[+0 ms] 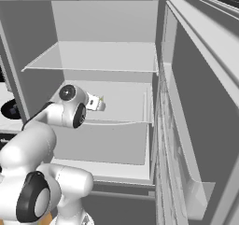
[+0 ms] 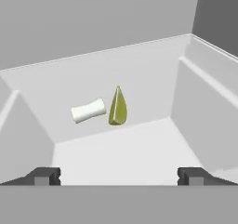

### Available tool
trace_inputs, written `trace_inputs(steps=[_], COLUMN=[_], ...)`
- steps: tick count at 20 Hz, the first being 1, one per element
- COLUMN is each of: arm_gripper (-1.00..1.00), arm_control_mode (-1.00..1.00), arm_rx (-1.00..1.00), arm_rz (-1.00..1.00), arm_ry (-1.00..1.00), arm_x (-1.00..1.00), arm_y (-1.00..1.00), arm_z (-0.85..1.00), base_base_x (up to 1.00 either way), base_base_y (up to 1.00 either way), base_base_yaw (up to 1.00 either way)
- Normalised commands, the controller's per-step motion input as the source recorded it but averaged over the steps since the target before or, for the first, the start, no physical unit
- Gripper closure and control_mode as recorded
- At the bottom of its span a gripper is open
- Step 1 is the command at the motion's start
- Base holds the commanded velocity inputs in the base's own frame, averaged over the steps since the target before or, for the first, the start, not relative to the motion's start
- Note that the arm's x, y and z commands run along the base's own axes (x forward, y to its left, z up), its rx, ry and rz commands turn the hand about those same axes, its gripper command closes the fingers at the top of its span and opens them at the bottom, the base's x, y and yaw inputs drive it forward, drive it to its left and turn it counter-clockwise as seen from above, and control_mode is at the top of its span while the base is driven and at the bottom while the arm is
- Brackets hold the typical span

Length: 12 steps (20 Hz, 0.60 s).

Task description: Grab a lemon wedge from the fridge and one ice cube from the ice bowl, and put them in the glass of lemonade.

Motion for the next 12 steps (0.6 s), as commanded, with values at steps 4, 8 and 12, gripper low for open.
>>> trace_inputs(steps=[4,8,12], arm_gripper=[-1.0,-1.0,-1.0], arm_control_mode=[-1.0,-1.0,-1.0], arm_rx=[-0.05,-0.03,0.0], arm_rz=[0.02,0.01,0.0], arm_ry=[0.13,0.02,-0.01], arm_x=[0.0,-0.01,0.04], arm_y=[-0.1,-0.03,-0.04], arm_z=[-0.05,0.0,0.0], base_base_x=[0.0,0.0,0.0], base_base_y=[0.0,0.0,0.0], base_base_yaw=[0.0,0.0,0.0])
